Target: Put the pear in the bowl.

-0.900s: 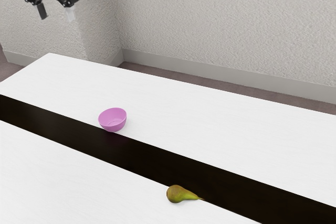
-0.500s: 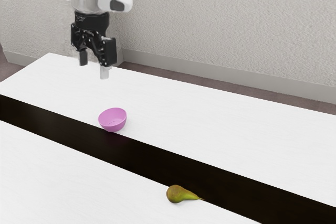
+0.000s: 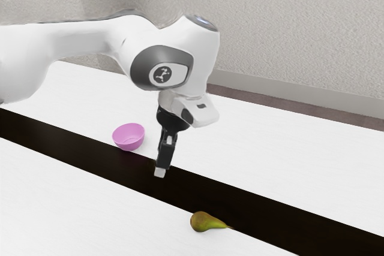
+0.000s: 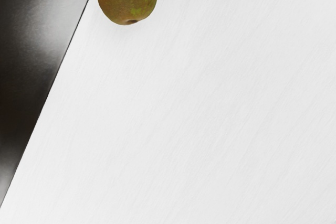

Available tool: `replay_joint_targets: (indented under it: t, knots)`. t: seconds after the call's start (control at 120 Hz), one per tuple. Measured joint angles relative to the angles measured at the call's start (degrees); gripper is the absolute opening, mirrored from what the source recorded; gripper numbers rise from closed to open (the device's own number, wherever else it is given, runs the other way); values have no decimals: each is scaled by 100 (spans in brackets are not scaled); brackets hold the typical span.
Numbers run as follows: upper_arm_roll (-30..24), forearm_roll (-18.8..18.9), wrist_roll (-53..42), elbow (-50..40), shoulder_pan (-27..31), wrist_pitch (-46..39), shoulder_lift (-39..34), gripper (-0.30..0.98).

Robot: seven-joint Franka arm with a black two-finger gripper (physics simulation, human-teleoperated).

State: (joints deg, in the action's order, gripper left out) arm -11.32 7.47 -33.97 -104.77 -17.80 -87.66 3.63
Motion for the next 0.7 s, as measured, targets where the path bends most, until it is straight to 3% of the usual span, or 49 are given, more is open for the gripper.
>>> replay_joint_targets:
  t: [0.1, 0.225, 0.367, 0.433, 0.7]
  knots:
    - [-72, -333, -771, -574, -47, -618, -13, 69]
    - [-88, -1358, -1552, -1470, -157, -1478, -795, 69]
    - [-33, -2103, -2005, -1783, -126, -2382, -904, 69]
    - [19, -2198, -1964, -1848, -96, -2655, -855, 69]
    - [42, -1896, -1079, -2079, -107, -2942, -428, 69]
